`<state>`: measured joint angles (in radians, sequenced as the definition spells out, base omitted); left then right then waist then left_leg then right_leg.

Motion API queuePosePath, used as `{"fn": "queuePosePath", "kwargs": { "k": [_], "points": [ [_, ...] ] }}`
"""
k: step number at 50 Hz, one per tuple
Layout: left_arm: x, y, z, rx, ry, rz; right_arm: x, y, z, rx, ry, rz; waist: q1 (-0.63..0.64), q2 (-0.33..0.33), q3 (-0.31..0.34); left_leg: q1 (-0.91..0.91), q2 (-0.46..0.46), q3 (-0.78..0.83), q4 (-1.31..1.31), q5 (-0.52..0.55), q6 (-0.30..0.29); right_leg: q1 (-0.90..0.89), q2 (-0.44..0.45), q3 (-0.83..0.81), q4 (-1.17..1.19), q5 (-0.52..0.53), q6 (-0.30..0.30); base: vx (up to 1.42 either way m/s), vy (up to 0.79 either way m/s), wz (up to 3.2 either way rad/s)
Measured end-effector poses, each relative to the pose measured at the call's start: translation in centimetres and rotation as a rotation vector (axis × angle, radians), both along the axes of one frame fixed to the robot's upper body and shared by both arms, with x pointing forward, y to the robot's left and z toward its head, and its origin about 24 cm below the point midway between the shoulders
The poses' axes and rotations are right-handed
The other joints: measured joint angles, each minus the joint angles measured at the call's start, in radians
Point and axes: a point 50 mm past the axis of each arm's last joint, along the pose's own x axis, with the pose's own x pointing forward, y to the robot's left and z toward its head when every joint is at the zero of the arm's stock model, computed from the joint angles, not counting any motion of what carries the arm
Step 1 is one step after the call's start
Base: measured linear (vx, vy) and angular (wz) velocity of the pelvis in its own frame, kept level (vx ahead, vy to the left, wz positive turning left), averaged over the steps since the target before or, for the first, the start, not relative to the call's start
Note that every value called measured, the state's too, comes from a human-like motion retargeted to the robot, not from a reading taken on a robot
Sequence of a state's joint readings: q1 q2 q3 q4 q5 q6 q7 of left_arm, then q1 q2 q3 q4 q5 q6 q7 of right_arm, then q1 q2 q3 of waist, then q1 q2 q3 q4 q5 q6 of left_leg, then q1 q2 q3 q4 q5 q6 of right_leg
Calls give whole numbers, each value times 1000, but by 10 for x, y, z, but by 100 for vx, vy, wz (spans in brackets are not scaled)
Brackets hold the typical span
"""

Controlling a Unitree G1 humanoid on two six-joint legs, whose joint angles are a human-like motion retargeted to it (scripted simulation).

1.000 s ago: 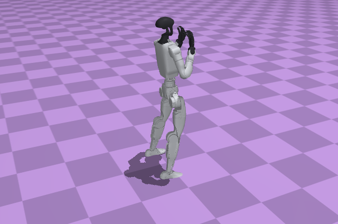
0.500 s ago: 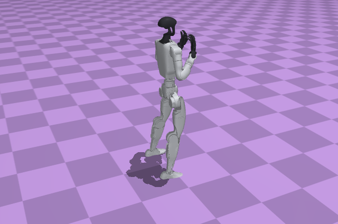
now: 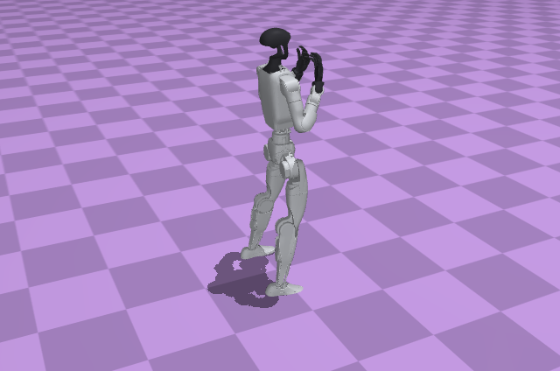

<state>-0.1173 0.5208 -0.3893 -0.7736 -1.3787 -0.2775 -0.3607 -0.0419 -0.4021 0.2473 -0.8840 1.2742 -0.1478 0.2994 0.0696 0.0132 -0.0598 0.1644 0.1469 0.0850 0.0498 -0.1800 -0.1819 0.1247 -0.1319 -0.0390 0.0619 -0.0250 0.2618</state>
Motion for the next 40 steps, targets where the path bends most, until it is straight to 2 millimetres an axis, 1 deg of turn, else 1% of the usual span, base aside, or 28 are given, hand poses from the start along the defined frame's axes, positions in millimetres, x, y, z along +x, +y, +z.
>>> {"fn": "queuePosePath", "kwargs": {
  "k": [3,5,8,10,12,15,17,20,22,23,25,27,30,31,33,37,38,40],
  "points": [
    [-1,2,12,-42,-55,16,-3,-2,6,38,-25,14,0,-1,-12,-6,6,-2,2,1,-6,-4,6,-3,0,2,0,0,0,0],
    [-1,2,17,-47,-87,18,-3,0,6,34,-33,34,1,-2,-15,-8,7,-3,3,1,-7,-5,8,-4,0,2,0,0,0,0],
    [5,-3,11,-17,-75,-12,2,2,-3,-14,1,50,3,-5,-7,-3,2,-6,3,-1,-4,1,2,-7,0,0,0,0,0,0],
    [10,-4,-2,19,-23,-27,8,0,-14,-56,51,31,4,-6,3,2,-2,-7,1,-2,0,7,-3,-8,0,-3,0,0,0,0],
    [18,0,-22,85,62,6,15,-8,-29,-121,115,-48,4,-7,12,5,-5,-8,-1,-2,2,11,-6,-9,0,-4,0,0,0,0],
    [31,17,-58,275,189,163,25,-27,-53,-274,201,-245,8,-7,22,5,5,0,-2,-3,4,-19,3,-5,46,-13,0,0,0,0],
    [35,32,-81,452,252,278,27,-43,-69,-421,247,-376,1,-9,33,8,-2,-5,-4,0,-2,10,-4,-10,2,-6,0,0,0,0],
    [31,52,-106,702,290,393,25,-59,-88,-579,307,-446,-2,-10,51,10,0,-2,-6,1,-6,11,-2,-10,3,-7,0,0,0,0],
    [24,57,-115,781,307,400,21,-64,-96,-637,338,-430,-3,-10,61,10,2,1,-6,1,-8,8,0,-8,4,-7,0,0,0,0],
    [21,58,-117,794,317,395,18,-65,-98,-658,348,-420,-3,-9,66,10,3,2,-7,1,-9,7,1,-7,5,-7,0,0,0,0],
    [16,58,-118,783,338,393,12,-67,-100,-687,357,-409,-2,-5,73,9,6,5,-8,2,-12,4,4,-5,5,-6,0,0,0,0],
    [13,58,-114,749,345,418,7,-67,-98,-697,355,-403,0,0,78,9,9,8,-9,2,-15,1,8,-3,6,-5,0,0,0,0],
    [12,58,-104,684,321,450,2,-64,-96,-685,346,-377,2,5,82,9,12,12,-8,1,-20,-1,12,1,5,-4,0,0,0,0],
    [12,57,-100,637,311,442,1,-63,-96,-668,349,-362,2,6,82,9,12,13,-7,0,-20,-1,12,2,5,-4,0,0,0,0],
    [10,54,-89,519,290,407,0,-61,-96,-618,361,-323,2,7,83,9,11,14,-6,-2,-21,-1,11,4,4,-3,0,0,0,0],
    [7,47,-69,271,229,256,2,-58,-100,-484,400,-219,5,9,79,9,8,13,-3,-4,-19,1,8,6,1,-1,0,0,0,0],
    [6,46,-67,241,217,222,3,-58,-100,-474,402,-211,6,10,78,9,8,13,-2,-5,-19,2,7,6,1,-1,0,0,0,0],
    [7,46,-69,232,208,184,5,-61,-102,-507,391,-240,8,10,76,8,7,11,-1,-6,-18,3,7,5,1,-1,0,0,0,0]
  ]
}}
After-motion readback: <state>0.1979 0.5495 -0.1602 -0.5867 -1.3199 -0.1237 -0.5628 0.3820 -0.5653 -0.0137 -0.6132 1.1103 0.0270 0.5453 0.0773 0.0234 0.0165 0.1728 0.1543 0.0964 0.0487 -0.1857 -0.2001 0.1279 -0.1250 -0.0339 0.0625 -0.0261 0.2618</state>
